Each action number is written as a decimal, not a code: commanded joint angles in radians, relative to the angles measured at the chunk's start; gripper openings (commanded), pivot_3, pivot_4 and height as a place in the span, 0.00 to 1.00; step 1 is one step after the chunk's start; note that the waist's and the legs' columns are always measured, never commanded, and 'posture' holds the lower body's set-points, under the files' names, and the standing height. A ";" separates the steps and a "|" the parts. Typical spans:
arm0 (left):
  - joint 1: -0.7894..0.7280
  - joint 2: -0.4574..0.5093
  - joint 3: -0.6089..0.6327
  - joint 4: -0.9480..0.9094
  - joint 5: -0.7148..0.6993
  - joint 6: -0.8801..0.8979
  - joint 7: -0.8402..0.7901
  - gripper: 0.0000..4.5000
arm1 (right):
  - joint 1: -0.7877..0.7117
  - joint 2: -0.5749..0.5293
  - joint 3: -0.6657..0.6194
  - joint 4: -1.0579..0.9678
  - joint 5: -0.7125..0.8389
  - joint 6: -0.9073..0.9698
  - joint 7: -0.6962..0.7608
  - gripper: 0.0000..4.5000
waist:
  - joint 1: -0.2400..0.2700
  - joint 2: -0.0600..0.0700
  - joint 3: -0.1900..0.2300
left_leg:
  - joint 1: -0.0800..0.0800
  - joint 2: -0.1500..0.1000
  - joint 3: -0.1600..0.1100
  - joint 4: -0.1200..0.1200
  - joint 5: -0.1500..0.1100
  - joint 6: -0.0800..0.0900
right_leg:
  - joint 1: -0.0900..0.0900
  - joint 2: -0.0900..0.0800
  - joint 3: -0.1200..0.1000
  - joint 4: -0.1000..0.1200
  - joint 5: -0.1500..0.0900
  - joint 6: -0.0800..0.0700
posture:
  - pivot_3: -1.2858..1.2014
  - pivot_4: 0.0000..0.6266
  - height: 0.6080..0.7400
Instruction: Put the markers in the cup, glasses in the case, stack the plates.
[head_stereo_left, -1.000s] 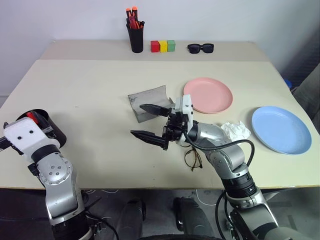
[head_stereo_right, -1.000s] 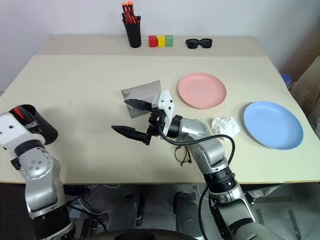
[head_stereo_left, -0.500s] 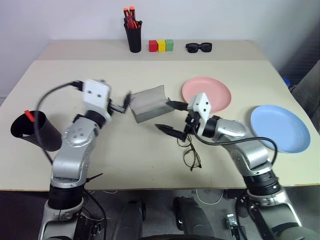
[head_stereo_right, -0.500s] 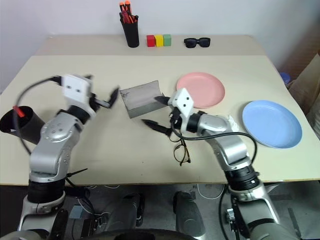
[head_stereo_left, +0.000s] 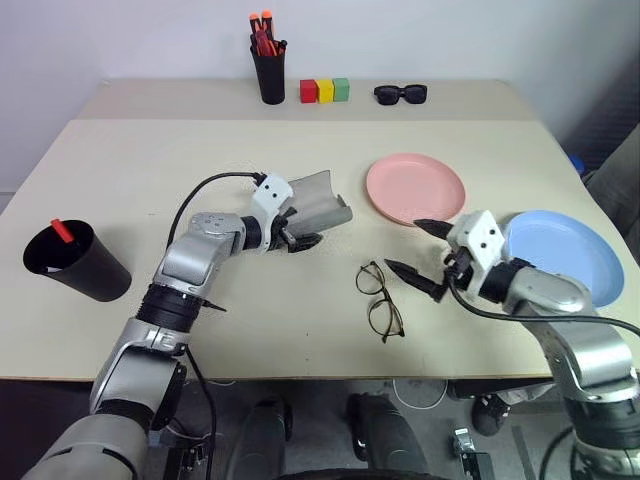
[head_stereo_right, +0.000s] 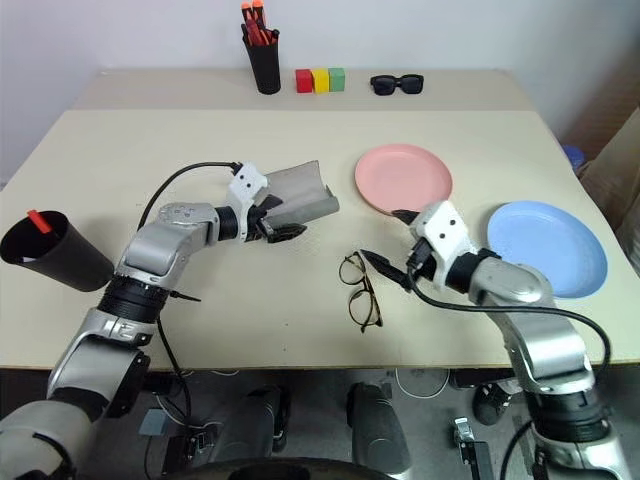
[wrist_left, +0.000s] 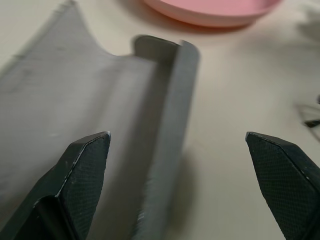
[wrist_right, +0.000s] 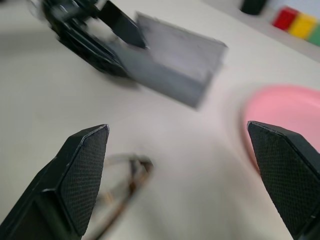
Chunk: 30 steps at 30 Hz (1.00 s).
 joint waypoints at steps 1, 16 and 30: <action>-0.044 0.002 -0.006 0.049 0.027 -0.053 -0.034 0.71 | 0.032 -0.029 -0.075 -0.051 -0.002 -0.017 -0.007 1.00 | -0.001 0.000 0.000 | 0.000 0.000 0.000 0.000 0.000 0.000 | 0.000 0.000 0.000 0.000 0.000 0.000 | 0.52 0.24 1.00; 0.086 0.167 -0.010 -0.121 0.015 -0.267 -0.356 0.02 | 0.024 -0.008 -0.019 -0.092 0.025 0.032 -0.022 1.00 | -0.006 0.001 0.000 | 0.000 0.001 0.001 -0.001 0.000 0.000 | -0.001 0.000 0.001 0.000 0.000 -0.001 | 0.52 0.24 1.00; 0.184 0.260 0.007 -0.284 0.002 -0.265 -0.412 0.37 | 0.006 0.017 0.019 -0.102 0.143 0.184 -0.015 1.00 | 0.002 0.001 0.001 | 0.000 0.001 0.001 0.002 0.000 0.001 | 0.001 -0.001 0.001 -0.001 -0.002 -0.003 | 0.52 0.24 1.00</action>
